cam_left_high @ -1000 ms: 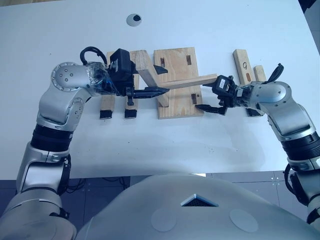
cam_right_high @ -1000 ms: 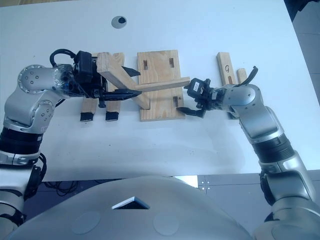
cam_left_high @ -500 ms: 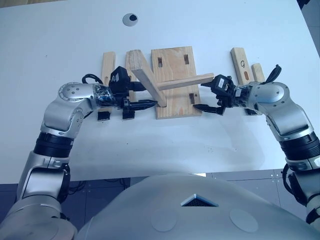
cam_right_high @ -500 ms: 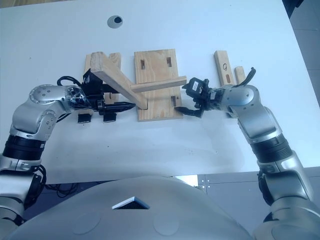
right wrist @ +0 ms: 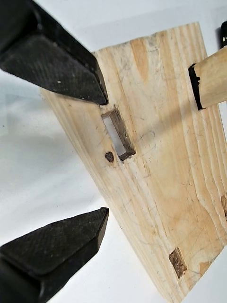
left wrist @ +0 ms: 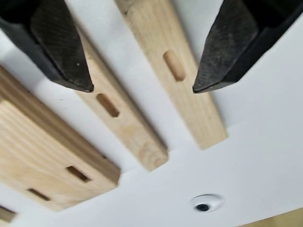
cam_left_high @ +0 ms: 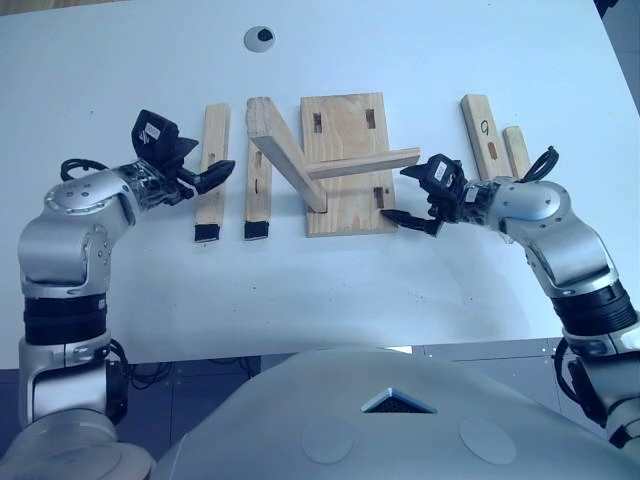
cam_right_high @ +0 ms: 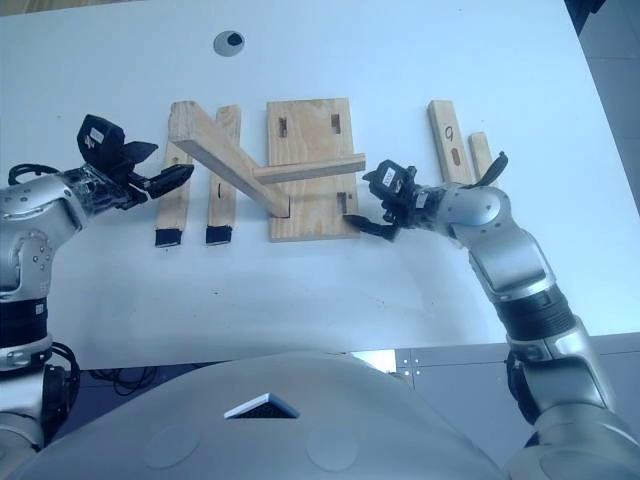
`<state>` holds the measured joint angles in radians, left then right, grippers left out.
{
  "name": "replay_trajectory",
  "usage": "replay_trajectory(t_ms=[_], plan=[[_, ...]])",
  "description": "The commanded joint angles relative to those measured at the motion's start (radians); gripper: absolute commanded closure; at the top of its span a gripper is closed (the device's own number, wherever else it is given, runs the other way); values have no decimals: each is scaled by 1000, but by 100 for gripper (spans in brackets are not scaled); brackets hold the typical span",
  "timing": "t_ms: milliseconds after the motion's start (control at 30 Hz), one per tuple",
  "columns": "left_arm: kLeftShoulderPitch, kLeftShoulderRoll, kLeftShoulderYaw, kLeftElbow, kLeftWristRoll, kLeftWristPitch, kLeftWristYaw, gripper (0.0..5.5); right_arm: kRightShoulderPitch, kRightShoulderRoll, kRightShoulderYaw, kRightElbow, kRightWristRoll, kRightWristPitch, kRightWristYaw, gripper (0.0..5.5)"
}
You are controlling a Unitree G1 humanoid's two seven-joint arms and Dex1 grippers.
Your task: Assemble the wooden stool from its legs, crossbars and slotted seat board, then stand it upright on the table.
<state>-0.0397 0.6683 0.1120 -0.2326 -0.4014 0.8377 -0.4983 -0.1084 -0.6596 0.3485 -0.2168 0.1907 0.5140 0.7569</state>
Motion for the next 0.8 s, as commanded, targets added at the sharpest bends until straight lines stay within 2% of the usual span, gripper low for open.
replay_trajectory(t_ms=[33,167,333,533,667,800], plan=[[11,-35,5,-19,42,84,97,128,94,57,53,32,-22,95,-45,151],[28,-87,3,29,48,102,128,128,97,69,56,37,-23,96,-61,151],[65,-82,7,44,73,121,142,128,114,63,47,37,-19,93,-75,151],[41,-57,-29,13,95,129,121,201,119,69,42,33,-10,97,-97,151],[-22,-58,4,-1,104,81,123,201,130,64,45,29,-4,94,-105,151],[-21,-56,2,6,117,79,122,133,130,61,46,28,-3,94,-106,151]])
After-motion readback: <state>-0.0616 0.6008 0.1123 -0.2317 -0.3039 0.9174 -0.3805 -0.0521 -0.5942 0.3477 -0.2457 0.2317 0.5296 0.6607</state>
